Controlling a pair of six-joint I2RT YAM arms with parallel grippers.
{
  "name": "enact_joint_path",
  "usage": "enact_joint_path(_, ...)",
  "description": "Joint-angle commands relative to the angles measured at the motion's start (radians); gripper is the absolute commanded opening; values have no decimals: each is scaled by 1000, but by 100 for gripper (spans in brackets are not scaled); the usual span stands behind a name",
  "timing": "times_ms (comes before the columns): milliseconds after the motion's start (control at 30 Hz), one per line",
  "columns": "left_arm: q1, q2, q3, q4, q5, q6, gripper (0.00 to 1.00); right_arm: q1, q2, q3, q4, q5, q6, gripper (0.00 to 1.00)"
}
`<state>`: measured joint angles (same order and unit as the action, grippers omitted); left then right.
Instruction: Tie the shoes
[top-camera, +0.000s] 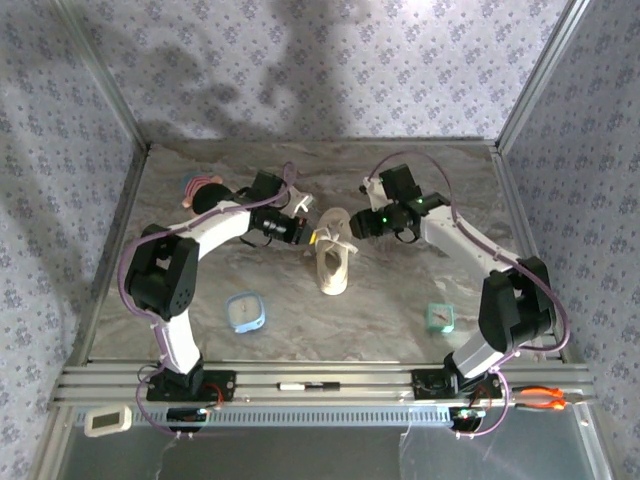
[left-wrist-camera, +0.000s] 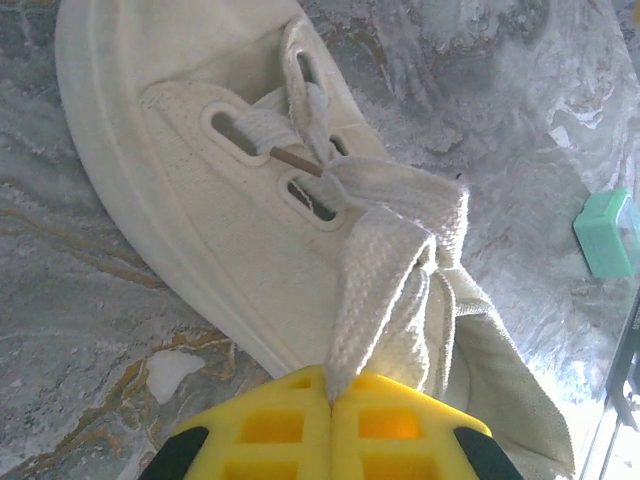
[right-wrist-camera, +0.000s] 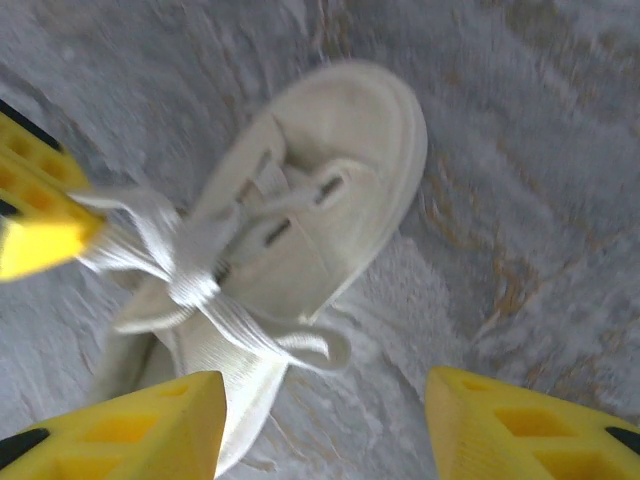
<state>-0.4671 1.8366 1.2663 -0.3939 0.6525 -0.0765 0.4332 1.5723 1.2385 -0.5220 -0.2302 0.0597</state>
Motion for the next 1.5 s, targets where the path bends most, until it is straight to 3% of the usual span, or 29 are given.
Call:
enact_joint_path(0,-2,20,22,-38,-10,-23,0,34,25,63,-57,46,-1,58)
enact_joint_path(300,-1,21,22,-62,-20,-19,0,103,266,209,-15,28,79,58)
enact_joint_path(433,0,22,12,-70,-24,-13,0,116,330,236,-37,81,96,58)
enact_joint_path(700,11,20,-12,-66,-27,-12,0,102,195,127,-46,315,184,58)
enact_joint_path(900,19,23,-18,-63,-31,-17,0,79,88,21,-62,352,258,58)
enact_joint_path(1133,20,26,-13,-63,-22,-18,0,79,29,-14,14,257,292,58)
enact_joint_path(1467,16,17,-14,-51,-18,-32,0,76,274,183,48,-62,470,57)
